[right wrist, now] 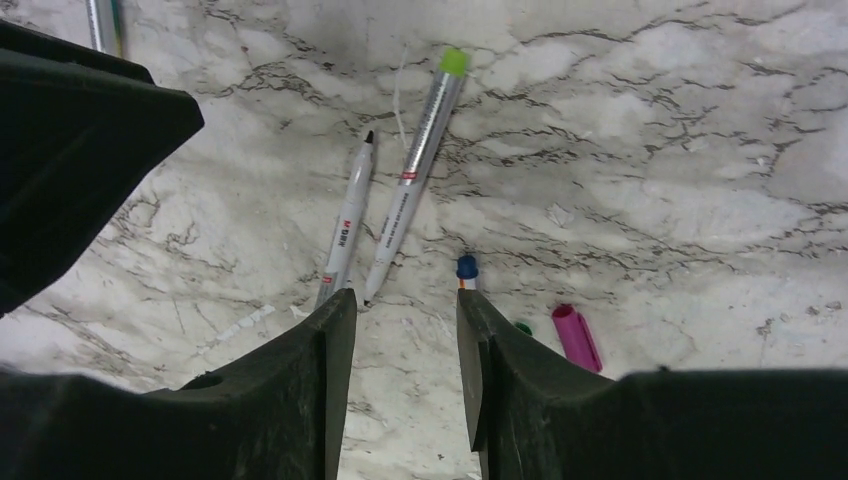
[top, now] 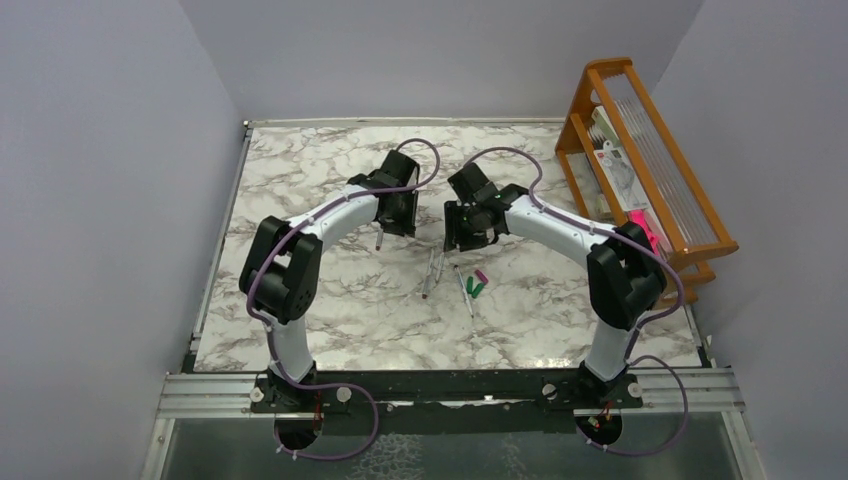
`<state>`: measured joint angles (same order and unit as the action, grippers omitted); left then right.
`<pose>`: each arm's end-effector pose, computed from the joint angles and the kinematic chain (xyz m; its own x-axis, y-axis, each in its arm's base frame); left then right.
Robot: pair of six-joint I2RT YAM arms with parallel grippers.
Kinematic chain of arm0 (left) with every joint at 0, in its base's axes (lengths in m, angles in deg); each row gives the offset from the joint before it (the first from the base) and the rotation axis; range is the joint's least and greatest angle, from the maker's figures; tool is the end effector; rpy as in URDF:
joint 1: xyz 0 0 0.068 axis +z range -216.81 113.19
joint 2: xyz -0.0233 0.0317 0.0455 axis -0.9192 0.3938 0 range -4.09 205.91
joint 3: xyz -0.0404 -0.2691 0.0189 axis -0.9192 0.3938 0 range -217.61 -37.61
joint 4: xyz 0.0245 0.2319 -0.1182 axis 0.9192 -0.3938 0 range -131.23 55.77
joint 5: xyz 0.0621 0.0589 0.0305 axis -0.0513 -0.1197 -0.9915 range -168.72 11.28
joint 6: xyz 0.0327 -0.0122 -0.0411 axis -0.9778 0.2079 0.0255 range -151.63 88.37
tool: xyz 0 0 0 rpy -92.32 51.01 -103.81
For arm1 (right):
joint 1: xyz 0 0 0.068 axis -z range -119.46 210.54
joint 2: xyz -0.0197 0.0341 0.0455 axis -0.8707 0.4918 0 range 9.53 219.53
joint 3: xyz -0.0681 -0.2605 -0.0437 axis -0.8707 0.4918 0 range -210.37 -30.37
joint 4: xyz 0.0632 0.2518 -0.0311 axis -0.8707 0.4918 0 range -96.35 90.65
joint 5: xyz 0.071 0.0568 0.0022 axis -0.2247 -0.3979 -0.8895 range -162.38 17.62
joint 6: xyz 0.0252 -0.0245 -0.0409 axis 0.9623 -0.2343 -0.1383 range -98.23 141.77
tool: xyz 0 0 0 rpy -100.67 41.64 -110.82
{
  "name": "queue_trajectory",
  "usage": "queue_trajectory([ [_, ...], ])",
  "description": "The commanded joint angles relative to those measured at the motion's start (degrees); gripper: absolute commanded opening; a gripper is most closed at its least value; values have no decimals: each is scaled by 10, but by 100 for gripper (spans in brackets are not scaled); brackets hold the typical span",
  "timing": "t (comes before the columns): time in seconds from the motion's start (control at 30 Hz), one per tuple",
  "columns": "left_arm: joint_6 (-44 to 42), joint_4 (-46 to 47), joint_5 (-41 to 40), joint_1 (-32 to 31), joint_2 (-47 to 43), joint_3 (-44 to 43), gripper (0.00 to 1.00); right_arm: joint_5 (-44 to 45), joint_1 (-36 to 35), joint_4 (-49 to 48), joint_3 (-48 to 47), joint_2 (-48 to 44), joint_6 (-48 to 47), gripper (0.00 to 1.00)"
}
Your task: Insert the pens into the pen caps
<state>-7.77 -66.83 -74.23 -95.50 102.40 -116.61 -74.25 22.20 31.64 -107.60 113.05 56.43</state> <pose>0.3447 -0.1918 0.2118 -0.9029 0.0345 -0.4284 0.1615 0.9510 -0.2637 0.2939 0.2339 0.2166 -0.9402 -0.0190 -0.3402 -0.1174 0.9554 0.2710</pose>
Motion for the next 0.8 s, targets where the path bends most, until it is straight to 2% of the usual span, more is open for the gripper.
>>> queue_trajectory([
  [0.0, 17, 5, -27, 4, -42, 27, 26, -17, -19, 13, -39, 26, -3, 41],
  [0.13, 30, 11, 0, 22, -38, 33, 25, -16, -40, 24, -63, 53, -1, 38],
  [0.23, 31, 14, -1, 25, -40, 32, 25, -14, -58, 29, -71, 66, 5, 37],
  [0.37, 29, 20, -6, 36, -45, 31, 25, -23, -74, 25, -76, 81, 14, 31],
  [0.53, 30, 23, 6, 63, -51, 40, 25, -24, -84, 28, -90, 104, 19, 31],
  [0.77, 29, 28, 8, 68, -62, 53, 25, -16, -85, 46, -105, 132, 12, 31],
])
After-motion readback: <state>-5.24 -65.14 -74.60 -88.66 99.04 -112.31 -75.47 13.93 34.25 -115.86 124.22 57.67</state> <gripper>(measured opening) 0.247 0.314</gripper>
